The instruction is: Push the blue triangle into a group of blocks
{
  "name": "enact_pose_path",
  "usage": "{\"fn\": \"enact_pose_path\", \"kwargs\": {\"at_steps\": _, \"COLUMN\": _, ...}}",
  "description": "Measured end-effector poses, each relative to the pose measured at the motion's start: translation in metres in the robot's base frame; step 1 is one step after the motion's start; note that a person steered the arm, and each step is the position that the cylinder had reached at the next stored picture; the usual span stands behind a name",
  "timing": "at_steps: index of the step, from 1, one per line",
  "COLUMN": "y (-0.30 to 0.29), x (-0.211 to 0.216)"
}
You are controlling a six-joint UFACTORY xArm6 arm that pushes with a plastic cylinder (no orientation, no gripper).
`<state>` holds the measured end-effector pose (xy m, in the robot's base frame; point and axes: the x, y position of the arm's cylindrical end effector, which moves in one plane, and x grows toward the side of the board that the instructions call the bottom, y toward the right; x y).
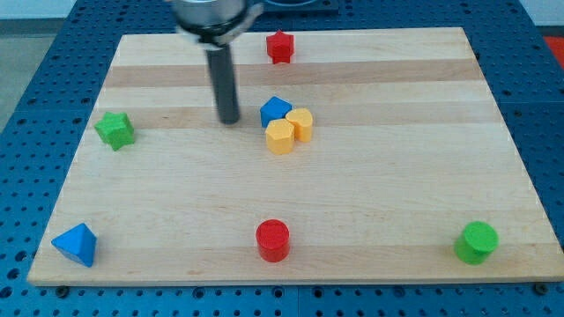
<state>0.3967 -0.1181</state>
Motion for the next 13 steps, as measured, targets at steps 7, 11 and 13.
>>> {"fn": "enact_pose_path", "kwargs": {"at_steps": 7, "y": -0.187, "x": 0.181}}
{"fn": "enact_pose_path", "kwargs": {"at_steps": 11, "y": -0.126, "x": 0.222}}
{"fn": "enact_pose_path", "kwargs": {"at_steps": 13, "y": -0.164, "x": 0.205}}
